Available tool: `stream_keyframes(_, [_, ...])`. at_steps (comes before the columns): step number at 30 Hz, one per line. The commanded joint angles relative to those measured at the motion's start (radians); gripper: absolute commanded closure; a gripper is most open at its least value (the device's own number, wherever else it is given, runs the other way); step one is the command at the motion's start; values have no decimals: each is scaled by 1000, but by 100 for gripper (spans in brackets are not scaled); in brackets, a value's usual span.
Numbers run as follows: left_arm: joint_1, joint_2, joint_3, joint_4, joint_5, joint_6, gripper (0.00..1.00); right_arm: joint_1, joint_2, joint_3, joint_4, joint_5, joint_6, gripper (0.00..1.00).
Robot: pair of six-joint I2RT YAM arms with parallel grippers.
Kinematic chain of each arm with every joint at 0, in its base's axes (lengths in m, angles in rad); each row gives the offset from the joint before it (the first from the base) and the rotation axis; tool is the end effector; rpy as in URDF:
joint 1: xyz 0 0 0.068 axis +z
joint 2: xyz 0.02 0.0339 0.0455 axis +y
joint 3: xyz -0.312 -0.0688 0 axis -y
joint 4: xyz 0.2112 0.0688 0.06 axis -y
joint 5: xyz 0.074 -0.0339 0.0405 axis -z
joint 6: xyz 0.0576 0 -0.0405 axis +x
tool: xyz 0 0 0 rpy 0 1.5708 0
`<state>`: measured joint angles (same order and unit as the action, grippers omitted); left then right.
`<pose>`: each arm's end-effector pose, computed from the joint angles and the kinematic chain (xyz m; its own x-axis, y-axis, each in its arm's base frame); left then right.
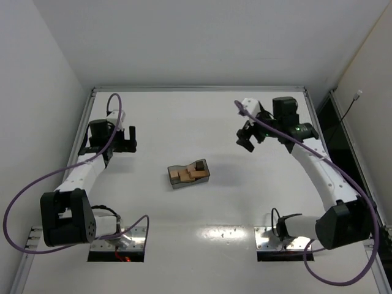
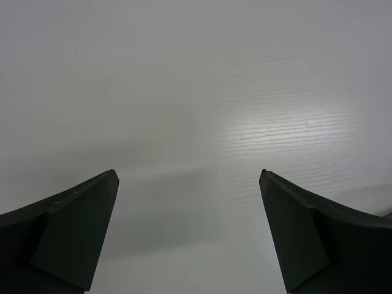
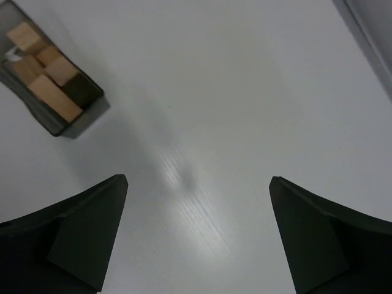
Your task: Build the wood block tower
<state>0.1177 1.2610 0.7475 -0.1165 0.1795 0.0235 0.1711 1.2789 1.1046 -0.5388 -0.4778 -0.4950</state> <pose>0.2434 0.0184 0.2822 -0.5843 -0.0458 -0.8103 0.0415 0.9954 -0.0862 0.2352 0.0675 0.3529 -0.3326 -0.4856 -0.8084 -0.7408 0.6650 -0.0946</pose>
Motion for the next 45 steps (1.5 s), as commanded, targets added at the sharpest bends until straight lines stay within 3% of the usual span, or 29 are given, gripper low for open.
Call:
stream_keyframes(1, [3, 11, 70, -47, 60, 49, 0, 158, 25, 98, -43, -81, -151, 1])
stream_keyframes(5, [13, 29, 92, -84, 144, 82, 0, 390, 139, 158, -43, -15, -229, 26])
stream_keyframes(8, [33, 29, 110, -107, 241, 91, 0, 476, 262, 205, -12, -15, -260, 37])
stream_keyframes(14, [77, 64, 148, -136, 272, 79, 0, 567, 454, 274, 56, -25, -292, 51])
stream_keyframes(24, [145, 118, 181, -157, 322, 89, 0, 619, 698, 428, 65, -59, -292, 60])
stream_keyframes(34, [197, 187, 219, -147, 380, 79, 0, 669, 763, 448, 26, -87, -292, 61])
stream_keyframes(45, [218, 225, 250, -147, 402, 70, 0, 650, 830, 416, 66, -36, -258, 71])
